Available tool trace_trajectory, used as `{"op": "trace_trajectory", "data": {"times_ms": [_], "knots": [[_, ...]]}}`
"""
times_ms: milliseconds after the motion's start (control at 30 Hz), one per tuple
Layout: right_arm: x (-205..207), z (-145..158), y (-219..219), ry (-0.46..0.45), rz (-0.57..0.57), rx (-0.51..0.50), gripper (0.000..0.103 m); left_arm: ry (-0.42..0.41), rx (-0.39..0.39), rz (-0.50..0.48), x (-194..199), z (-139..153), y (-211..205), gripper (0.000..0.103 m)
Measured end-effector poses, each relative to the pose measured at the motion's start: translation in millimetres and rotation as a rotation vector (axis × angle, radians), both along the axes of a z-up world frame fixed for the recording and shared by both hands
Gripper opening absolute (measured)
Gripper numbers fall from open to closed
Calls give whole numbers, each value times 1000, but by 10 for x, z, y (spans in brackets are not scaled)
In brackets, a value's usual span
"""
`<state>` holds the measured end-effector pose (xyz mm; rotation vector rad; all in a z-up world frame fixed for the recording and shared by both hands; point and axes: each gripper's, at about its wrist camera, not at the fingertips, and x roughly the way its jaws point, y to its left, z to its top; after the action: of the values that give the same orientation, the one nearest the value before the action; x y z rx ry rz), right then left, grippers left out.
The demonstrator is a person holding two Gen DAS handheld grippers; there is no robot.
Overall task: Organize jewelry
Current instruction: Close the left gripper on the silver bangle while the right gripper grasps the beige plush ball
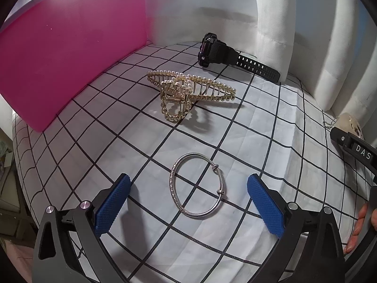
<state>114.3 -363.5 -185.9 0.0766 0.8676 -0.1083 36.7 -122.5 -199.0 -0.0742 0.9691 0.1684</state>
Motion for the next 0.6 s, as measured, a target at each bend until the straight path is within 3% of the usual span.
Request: {"op": "trace_trajectory", "data": {"times_ms": [133, 267, 600], "knots": [[85, -24, 86, 12, 7, -24, 77, -17, 5, 15, -13, 3, -26, 97], [173, -76, 215, 44, 46, -58, 91, -24, 9, 18, -37, 5, -39, 97], [210, -136, 249, 49, 28, -57, 94, -12, 6, 10, 13, 2, -37, 97]]}}
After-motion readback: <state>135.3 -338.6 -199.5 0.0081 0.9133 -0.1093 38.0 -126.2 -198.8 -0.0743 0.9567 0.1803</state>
